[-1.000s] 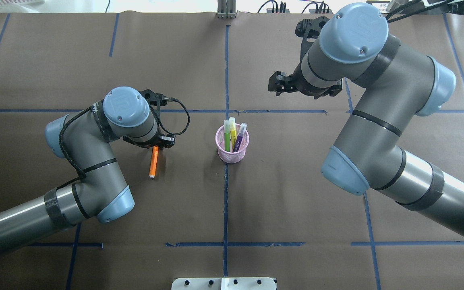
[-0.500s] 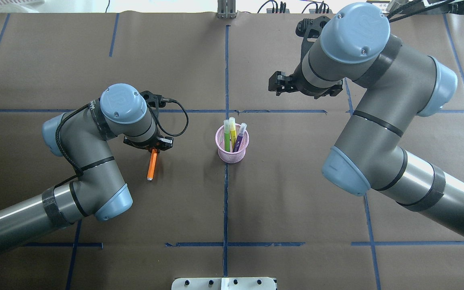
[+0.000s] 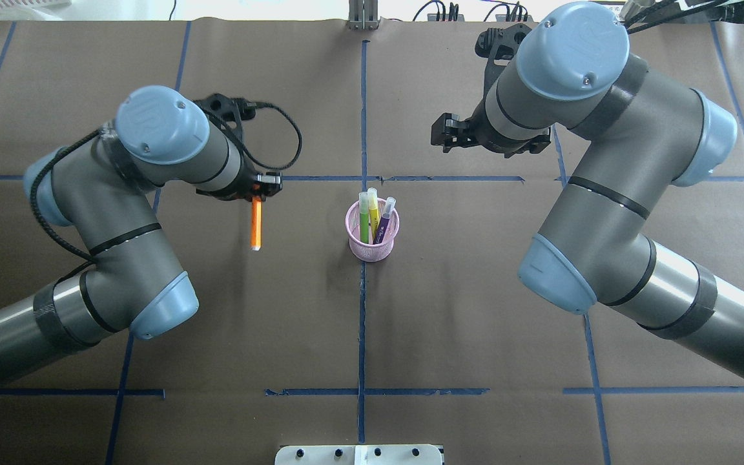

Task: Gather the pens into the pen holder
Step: 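Lift the orange marker with the left gripper and lower it into the pink cup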

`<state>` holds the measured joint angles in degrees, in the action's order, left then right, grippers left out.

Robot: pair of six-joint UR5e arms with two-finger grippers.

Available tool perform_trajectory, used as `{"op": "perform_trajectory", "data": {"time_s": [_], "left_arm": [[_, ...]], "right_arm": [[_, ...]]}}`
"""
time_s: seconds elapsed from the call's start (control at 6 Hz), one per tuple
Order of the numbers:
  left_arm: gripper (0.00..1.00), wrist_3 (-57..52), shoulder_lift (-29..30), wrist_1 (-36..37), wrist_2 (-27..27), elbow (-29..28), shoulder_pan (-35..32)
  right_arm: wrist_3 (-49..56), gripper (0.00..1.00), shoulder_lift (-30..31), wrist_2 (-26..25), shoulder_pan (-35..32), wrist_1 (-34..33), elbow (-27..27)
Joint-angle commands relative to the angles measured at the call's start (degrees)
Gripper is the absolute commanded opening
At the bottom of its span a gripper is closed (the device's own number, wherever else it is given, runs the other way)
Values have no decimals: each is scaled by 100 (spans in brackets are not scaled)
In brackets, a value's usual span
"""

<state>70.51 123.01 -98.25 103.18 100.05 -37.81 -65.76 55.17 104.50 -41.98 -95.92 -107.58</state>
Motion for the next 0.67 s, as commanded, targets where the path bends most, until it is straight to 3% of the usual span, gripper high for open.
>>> {"op": "perform_trajectory", "data": {"time_s": [0.0, 0.33, 0.5], "left_arm": [[0, 1223, 118, -19, -1406, 601, 71], [0, 2243, 223, -19, -3042, 797, 911], [0, 2622, 328, -10, -3537, 710, 1151]], "right_arm": [[255, 100, 125, 105, -81, 29, -105], [345, 100, 248, 229, -196, 29, -176], [345, 100, 248, 220, -196, 29, -176]]}}
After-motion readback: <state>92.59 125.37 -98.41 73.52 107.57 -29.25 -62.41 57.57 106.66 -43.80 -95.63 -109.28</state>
